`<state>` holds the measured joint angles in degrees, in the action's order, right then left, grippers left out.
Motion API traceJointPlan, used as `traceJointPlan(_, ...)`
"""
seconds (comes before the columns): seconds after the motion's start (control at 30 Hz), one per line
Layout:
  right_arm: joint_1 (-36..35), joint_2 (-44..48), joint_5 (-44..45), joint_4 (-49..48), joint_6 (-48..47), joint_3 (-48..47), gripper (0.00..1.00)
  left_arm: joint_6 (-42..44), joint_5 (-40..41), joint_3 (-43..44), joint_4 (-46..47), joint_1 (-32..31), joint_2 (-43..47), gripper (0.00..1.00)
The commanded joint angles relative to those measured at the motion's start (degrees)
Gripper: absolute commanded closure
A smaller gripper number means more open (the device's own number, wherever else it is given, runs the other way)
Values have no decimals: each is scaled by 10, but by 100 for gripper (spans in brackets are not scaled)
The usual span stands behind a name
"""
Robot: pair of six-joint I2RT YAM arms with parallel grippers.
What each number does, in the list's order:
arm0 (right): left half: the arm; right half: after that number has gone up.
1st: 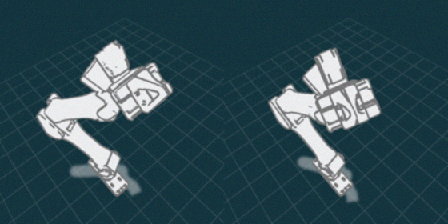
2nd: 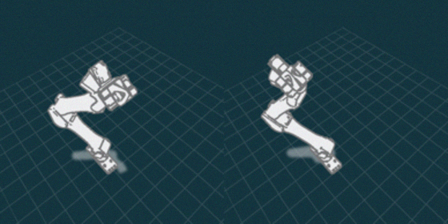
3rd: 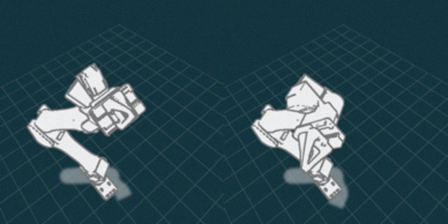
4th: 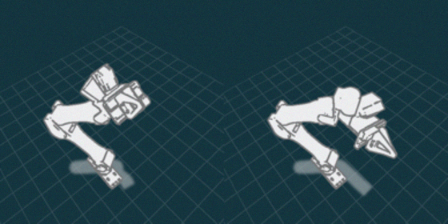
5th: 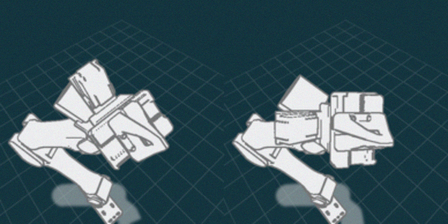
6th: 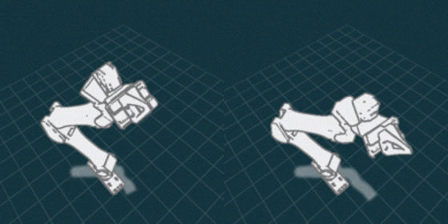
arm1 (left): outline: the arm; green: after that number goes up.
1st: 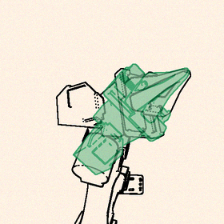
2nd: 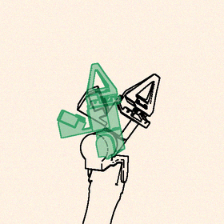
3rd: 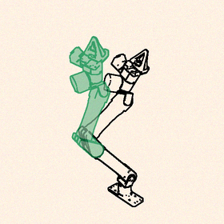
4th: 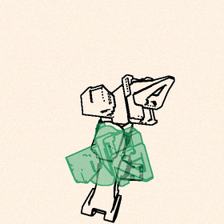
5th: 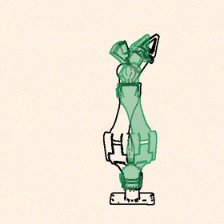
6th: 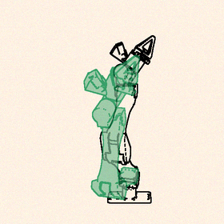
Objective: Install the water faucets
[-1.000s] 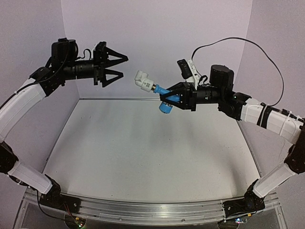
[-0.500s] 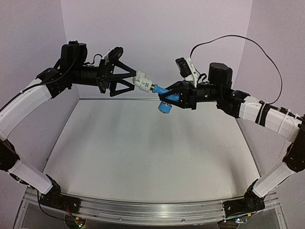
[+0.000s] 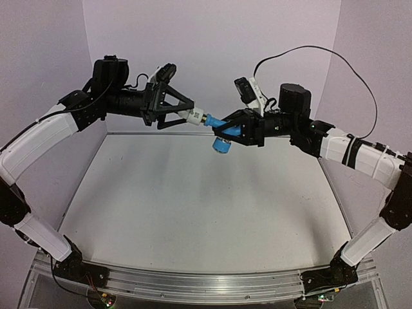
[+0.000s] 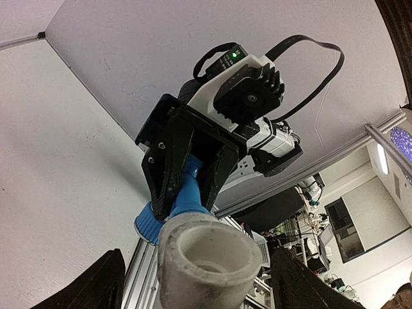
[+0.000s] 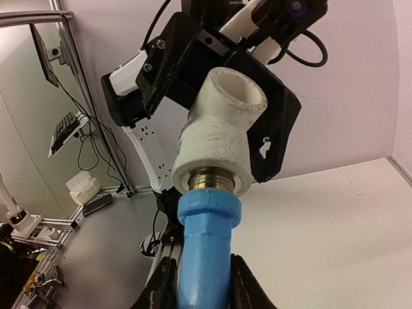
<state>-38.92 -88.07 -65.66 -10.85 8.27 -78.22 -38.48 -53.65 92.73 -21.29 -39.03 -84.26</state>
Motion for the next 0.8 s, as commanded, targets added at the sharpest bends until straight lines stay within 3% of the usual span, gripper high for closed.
traceJointPlan(0.0, -3, 2, -14, -30, 10, -32, 100, 25, 20, 47, -12, -16, -5, 22)
traceJointPlan(0.3, -3, -3, -12, -29, 15, -36, 100, 49, 55, 81, -57, -34, -21, 39)
traceJointPlan(0.6, -3, -16, -16, -34, 43, -47, 100, 102, 116, 115, -122, -50, -30, 76)
traceJointPlan(0.77, -3, -35, -41, -102, 127, -52, 100, 169, 124, 126, -144, -71, -35, 92)
